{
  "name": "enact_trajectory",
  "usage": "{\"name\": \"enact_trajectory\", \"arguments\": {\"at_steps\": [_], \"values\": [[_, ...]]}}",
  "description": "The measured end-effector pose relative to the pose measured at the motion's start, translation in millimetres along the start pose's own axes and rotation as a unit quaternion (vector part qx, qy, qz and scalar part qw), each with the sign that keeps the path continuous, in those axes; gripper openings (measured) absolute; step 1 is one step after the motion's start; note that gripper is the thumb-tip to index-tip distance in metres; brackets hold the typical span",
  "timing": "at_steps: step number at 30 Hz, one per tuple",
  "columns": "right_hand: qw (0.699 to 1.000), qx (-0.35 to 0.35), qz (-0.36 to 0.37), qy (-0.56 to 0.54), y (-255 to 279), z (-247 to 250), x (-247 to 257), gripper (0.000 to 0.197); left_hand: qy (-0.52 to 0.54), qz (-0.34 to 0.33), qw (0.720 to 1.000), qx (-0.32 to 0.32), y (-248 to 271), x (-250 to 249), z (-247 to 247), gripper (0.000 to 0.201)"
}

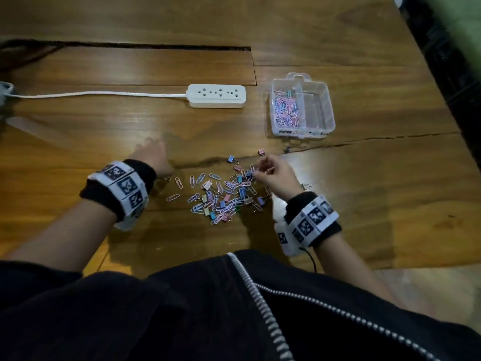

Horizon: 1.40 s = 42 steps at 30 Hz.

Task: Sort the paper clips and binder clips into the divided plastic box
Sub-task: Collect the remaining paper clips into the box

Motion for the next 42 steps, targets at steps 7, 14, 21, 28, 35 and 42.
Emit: {"name": "enact_trajectory", "arguments": {"at_steps": [7,14,21,28,35,42], "values": [[0.983,0.029,0.007,0.182,17.1,-42.7,-22.6,0.032,0.081,-0.035,0.996,0.001,22.3,2.2,-35.1,0.054],[0.946,-0.013,0.108,0.305,19.6,-53.9,-13.1,0.024,0.177,-0.185,0.964,0.070,42.4,-27.0,-45.8,0.055],[0.947,0.069,0.077,0.303,-4.9,-97.1,11.6,0.039,0.106,-0.194,0.975,0.012,41.4,-33.7,-44.6,0.067],[0.978,-0.002,0.043,0.205,-15.5,-75.1,4.2,0.021,0.068,-0.228,0.971,-0.018,41.3,-36.0,-41.4,0.024],[0.985,-0.154,0.021,0.071,-17.7,-36.7,-1.0,0.025,0.123,-0.214,0.969,-0.016,43.0,-35.6,-39.3,0.014],[0.959,-0.014,0.088,0.268,6.8,-73.8,-7.1,0.029,0.226,-0.199,0.953,0.009,39.1,-35.8,-31.3,0.022]]}}
Point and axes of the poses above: each hand's wrist, its own y-axis away from the middle knuckle, its own z-axis out of the back of the hand, x = y × z, the point moved 3 cm from there along -y, towards the middle knuckle, and after that the axes turned 2 degrees about -y, right-handed, at the moved point
